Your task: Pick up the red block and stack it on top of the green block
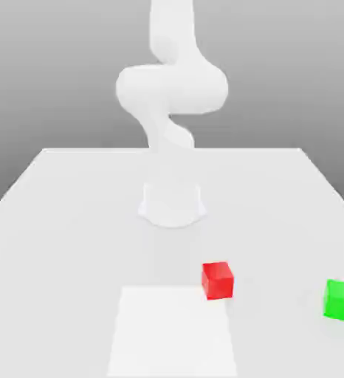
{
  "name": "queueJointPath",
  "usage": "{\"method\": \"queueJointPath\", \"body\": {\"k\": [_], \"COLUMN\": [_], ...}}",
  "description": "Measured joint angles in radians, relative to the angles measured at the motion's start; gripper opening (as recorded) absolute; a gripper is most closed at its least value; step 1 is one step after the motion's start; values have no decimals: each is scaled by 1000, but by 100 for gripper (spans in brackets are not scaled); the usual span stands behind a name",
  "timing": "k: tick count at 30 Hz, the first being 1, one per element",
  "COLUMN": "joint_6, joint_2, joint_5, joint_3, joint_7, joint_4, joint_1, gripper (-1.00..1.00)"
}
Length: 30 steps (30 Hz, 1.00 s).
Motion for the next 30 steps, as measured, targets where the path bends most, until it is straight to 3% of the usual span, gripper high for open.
{"method": "queueJointPath", "body": {"k": [16, 19, 23, 24, 30], "joint_6": [411, 564, 699, 729, 744], "joint_2": [501, 700, 860, 895, 912], "joint_5": [57, 6, -67, -75, -84], "joint_3": [107, 125, 59, 37, 27], "joint_7": [29, 75, 130, 138, 145], "joint_4": [-536, -571, -560, -557, -555], "joint_1": [129, 135, 186, 207, 215], "gripper": [0, 0, 0, -100, -100]}}
